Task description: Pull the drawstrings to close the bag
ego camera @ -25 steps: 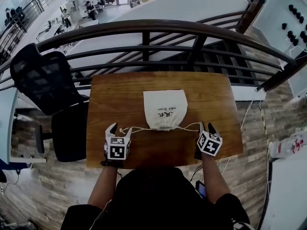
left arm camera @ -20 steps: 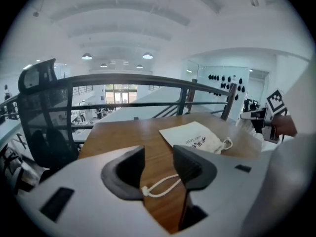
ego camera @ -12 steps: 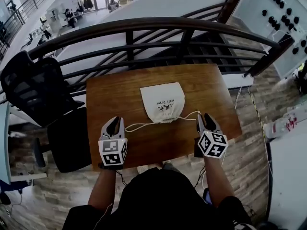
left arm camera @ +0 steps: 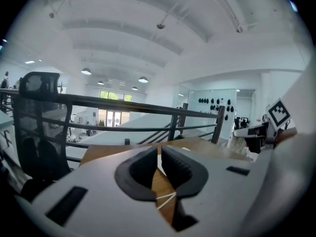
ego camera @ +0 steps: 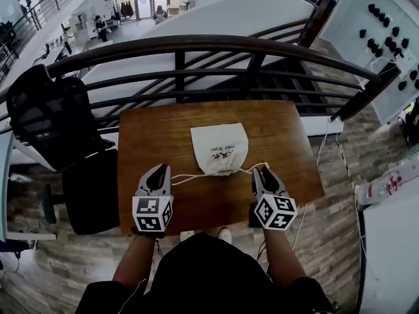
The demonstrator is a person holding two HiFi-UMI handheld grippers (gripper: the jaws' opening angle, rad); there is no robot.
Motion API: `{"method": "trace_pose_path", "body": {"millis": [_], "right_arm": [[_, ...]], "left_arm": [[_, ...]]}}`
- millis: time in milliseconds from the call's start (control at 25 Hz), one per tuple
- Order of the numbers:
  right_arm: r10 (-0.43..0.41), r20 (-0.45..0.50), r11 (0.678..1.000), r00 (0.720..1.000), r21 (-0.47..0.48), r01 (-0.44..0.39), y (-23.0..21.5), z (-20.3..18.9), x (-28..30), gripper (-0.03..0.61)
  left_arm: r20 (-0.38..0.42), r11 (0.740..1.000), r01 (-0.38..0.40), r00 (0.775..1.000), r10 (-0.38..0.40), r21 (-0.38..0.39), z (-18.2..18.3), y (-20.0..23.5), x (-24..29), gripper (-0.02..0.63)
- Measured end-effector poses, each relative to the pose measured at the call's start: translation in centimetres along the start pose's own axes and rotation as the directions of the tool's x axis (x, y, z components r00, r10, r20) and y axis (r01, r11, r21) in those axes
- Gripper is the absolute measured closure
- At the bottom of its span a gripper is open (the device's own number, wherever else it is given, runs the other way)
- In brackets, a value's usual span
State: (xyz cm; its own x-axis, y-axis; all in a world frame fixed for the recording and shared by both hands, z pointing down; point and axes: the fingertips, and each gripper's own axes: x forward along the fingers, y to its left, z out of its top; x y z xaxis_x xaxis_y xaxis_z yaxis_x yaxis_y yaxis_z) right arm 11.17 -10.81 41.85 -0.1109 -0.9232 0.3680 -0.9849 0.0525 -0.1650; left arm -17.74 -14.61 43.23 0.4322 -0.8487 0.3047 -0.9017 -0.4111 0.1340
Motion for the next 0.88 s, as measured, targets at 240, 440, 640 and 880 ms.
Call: {"method": "trace_pose_path", "body": {"millis": [240, 440, 640, 880], "right_arm": [[0.067, 0.042, 0.997, 0.997, -0.041, -0.065, -0.4, 1.0, -0.5, 0.545], [0.146, 0.137, 0.987, 0.98, -0.086, -0.135, -1.6, 3.7, -1.8, 0.584], [0.183, 0.197, 0.979, 0.963, -0.123, -0.16, -3.2, 4.6, -2.3, 0.586], [0.188, 0.215, 0.98, 0.958, -0.104, -0.169, -4.3, 4.9, -2.2, 0.586]], "left_arm": [[0.044, 0.999, -0.044, 0.998, 0.043, 0.03, 1.2, -2.3, -0.5, 0.581], [0.073, 0.998, -0.061, 0.996, 0.059, 0.024, 2.3, -4.3, -1.3, 0.592], [0.106, 0.997, -0.082, 0.991, 0.081, 0.013, 2.4, -5.6, -2.2, 0.6], [0.138, 0.997, -0.076, 0.987, 0.077, -0.012, 3.6, -7.1, -1.2, 0.6]]}}
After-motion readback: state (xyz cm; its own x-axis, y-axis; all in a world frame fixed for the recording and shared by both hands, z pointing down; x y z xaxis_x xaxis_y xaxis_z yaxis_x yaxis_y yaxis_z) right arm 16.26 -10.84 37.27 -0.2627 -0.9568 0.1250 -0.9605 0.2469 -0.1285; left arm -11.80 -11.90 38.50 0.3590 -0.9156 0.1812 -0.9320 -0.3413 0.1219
